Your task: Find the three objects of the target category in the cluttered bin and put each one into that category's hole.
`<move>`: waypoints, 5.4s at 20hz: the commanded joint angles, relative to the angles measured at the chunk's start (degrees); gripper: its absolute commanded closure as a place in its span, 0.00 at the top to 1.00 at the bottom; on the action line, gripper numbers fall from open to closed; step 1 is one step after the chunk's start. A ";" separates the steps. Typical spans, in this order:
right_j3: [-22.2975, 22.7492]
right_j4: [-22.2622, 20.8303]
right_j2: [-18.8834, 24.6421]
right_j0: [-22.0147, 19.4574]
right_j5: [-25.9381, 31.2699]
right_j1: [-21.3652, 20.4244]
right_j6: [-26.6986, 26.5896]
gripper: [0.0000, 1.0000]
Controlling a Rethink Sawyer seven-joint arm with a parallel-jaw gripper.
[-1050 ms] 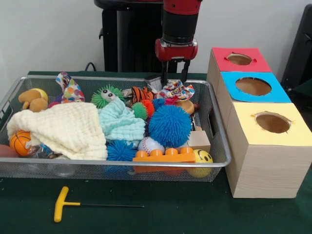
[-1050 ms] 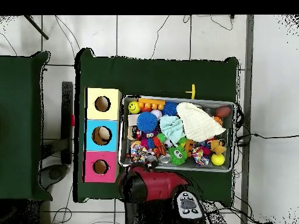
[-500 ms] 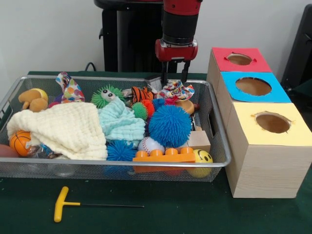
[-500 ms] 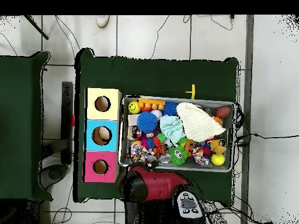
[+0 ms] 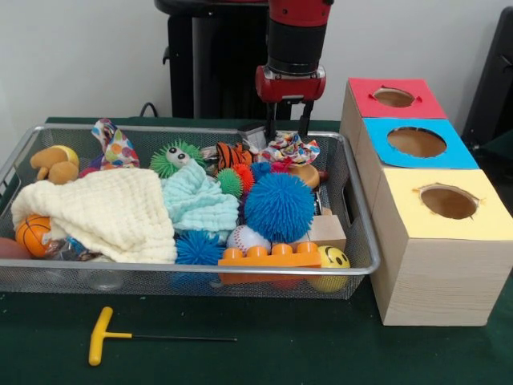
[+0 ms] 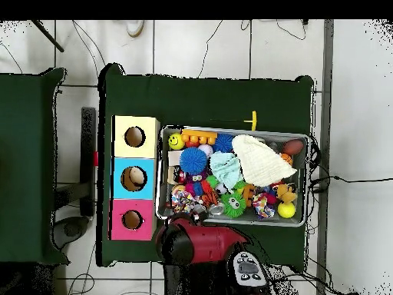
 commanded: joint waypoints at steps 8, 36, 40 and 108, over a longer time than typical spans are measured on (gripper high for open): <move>-4.88 2.35 6.87 -2.99 -4.81 5.92 10.37 1.00; -3.97 3.08 4.67 -0.91 -8.48 5.11 11.44 0.00; 1.72 4.71 7.10 -0.88 0.34 -7.36 11.11 0.00; -51.68 22.43 -7.47 22.54 38.89 10.18 19.05 0.00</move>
